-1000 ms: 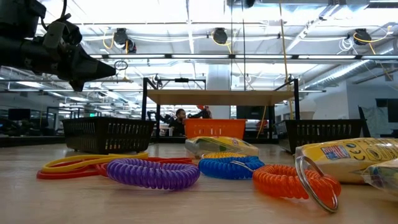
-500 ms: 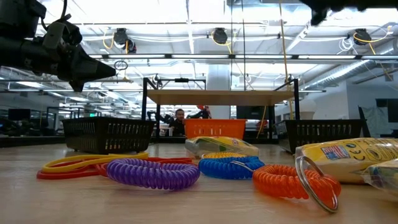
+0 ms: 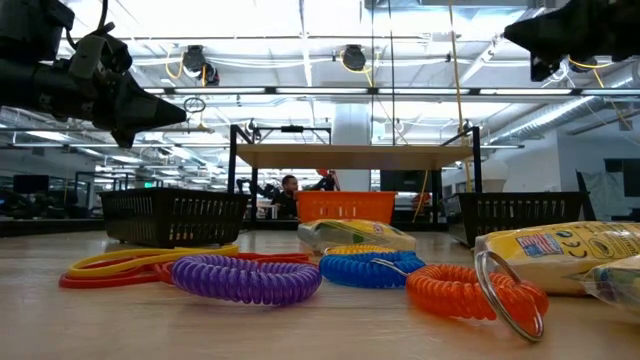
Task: Pick & Place Office Desk Supplies
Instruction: Put the yellow pack of crayons into the right black bin
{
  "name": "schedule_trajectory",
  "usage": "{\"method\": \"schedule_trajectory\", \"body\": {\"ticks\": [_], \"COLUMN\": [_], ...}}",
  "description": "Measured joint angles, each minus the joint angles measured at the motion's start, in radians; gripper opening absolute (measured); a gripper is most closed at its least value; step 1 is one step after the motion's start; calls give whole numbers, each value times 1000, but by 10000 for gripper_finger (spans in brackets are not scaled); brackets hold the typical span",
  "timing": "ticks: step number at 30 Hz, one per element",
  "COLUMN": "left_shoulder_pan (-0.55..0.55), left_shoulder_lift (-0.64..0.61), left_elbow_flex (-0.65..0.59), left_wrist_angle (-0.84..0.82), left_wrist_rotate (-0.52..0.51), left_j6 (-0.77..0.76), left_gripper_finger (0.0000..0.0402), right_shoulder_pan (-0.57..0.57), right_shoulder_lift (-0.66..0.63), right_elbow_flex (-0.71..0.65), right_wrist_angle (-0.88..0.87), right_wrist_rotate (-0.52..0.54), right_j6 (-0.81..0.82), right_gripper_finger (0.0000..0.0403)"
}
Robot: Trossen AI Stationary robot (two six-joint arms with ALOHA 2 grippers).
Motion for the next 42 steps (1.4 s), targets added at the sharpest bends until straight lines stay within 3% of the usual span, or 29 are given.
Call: {"method": "schedule_trajectory", "body": {"ticks": [7,17,21,25,29,32,42], "left_shoulder_pan": [0,0,0,0,0,0,0], "left_shoulder_lift": [0,0,0,0,0,0,0], "left_elbow_flex": [0,0,0,0,0,0,0], "left_wrist_angle": [0,0,0,0,0,0,-7], "left_wrist_rotate": [0,0,1,2,3,4,49], "left_j6": [1,8,5,-29,-56,-67,-104], "left_gripper_finger": [24,24,24,24,24,24,24], "right_shoulder_pan": [0,0,-1,15,86,177,558], "right_shoulder_lift": [-84,-91,-90,-36,138,343,1020], "right_elbow_flex": [-73,-165,-169,-119,-12,90,599], "right_wrist_angle": [-17,-16,14,13,12,2,-285], "right_wrist_rotate": [-21,-20,89,85,96,156,457], "right_j6": [24,26,84,113,142,149,382], "right_gripper_finger": [0,0,0,10,17,13,2]}}
